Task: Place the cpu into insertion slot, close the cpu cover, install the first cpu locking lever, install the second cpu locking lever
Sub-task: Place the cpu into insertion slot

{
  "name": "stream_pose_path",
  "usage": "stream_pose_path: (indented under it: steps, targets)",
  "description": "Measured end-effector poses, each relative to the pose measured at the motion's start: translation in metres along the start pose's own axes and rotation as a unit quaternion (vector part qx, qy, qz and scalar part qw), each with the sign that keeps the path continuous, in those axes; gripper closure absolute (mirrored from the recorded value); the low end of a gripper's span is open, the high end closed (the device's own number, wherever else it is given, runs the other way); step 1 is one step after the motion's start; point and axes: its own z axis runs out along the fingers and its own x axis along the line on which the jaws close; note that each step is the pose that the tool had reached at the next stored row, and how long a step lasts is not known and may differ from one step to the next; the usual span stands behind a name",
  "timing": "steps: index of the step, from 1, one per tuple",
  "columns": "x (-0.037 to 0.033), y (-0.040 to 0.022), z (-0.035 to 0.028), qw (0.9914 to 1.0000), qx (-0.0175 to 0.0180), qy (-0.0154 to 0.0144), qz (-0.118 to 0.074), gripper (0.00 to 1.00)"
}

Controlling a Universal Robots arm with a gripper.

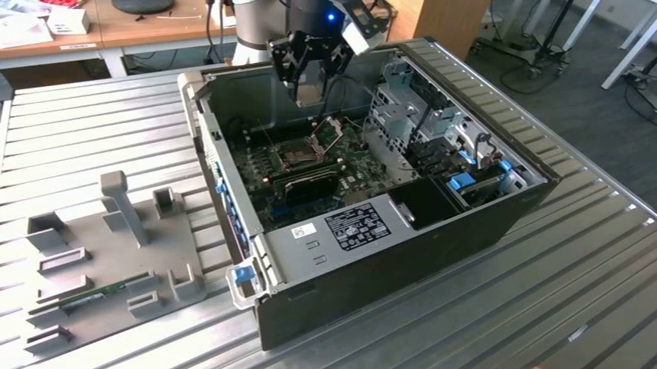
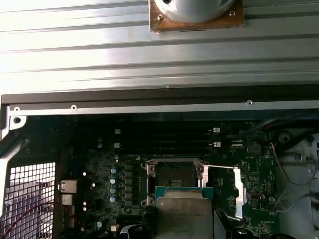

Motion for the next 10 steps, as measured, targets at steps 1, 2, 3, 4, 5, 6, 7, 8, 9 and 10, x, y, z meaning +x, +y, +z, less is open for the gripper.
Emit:
stream_pose_path:
  steps: [1,2,3,4,5,6,7,8,9,10]
  targets:
    - [0.0000,-0.0001,0.0012,1.00000,0.0000,0.0000,0.000,0.46]
    - [0.0000,-0.0002,0.0023,1.00000,0.0000,0.0000,0.000,0.46]
    - [0.0000,-0.0003,0.0031,1.00000,0.0000,0.0000,0.000,0.46]
    - [0.0000,-0.0003,0.0037,1.00000,0.0000,0.0000,0.000,0.46]
    - [0.0001,-0.0003,0.0039,1.00000,0.0001,0.0000,0.000,0.46]
    - [0.0001,-0.0003,0.0039,1.00000,0.0002,0.0001,0.000,0.46]
    - [0.0001,-0.0004,0.0039,1.00000,0.0002,0.0001,0.000,0.46]
    - [0.0001,-0.0004,0.0040,1.00000,0.0001,0.0000,0.000,0.46]
    - [0.0001,-0.0004,0.0040,1.00000,0.0000,0.0000,0.000,0.46]
    - [0.0001,-0.0004,0.0041,1.00000,0.0000,0.0000,0.000,0.46]
